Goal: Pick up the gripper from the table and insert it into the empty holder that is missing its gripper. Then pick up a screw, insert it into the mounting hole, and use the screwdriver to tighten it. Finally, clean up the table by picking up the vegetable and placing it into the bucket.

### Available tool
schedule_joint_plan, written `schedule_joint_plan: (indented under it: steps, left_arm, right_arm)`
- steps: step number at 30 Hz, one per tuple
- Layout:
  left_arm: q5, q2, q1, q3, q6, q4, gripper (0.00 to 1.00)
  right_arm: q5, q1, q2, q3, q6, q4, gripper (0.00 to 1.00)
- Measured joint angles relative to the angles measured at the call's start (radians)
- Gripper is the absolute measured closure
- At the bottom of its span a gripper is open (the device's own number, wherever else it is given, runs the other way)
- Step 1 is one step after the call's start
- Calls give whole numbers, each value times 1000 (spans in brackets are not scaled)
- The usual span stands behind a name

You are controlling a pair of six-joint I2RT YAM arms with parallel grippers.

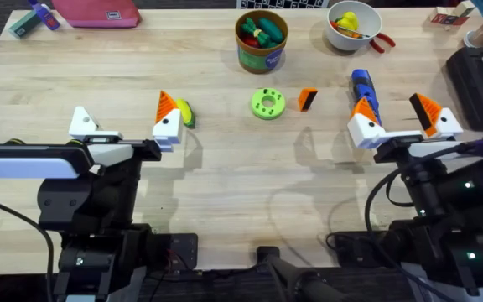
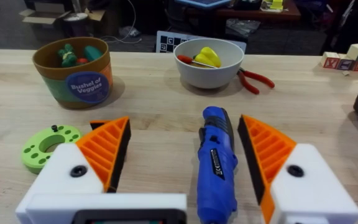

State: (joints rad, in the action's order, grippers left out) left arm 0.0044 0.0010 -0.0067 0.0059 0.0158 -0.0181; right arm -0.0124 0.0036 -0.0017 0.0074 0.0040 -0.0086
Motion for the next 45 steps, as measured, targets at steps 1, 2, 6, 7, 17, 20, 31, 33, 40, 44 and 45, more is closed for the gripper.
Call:
schedule_joint_plan:
  steps: [1,2,6,7,17,20,31,33,40,44,45]
  left_arm:
    - [0,0,0,0,0,0,15]
    - [0,0,0,0,0,0,15]
    - [0,0,0,0,0,0,16]
    - [0,0,0,0,0,0,16]
    - [0,13,0,60,0,-43,16]
    - [-2,72,0,190,0,-146,15]
    - [-6,572,0,750,0,-654,15]
    - [-6,673,0,829,1,-711,15]
    - [-6,961,0,1043,10,-914,16]
    - [-5,1121,0,1144,19,-1020,16]
    - [-6,1163,0,1163,19,-1040,15]
  right_arm:
    - [0,0,0,0,0,0,11]
    - [0,0,0,0,0,0,11]
    - [0,0,0,0,0,0,8]
    - [0,0,0,0,0,0,8]
    - [2,0,2,30,0,165,11]
    - [2,0,14,112,0,83,8]
    - [2,0,407,634,0,-429,8]
    - [3,0,507,715,0,-512,8]
    - [2,0,825,932,-7,-736,8]
    - [2,0,967,1032,-10,-863,8]
    - [2,0,1002,1053,-12,-895,9]
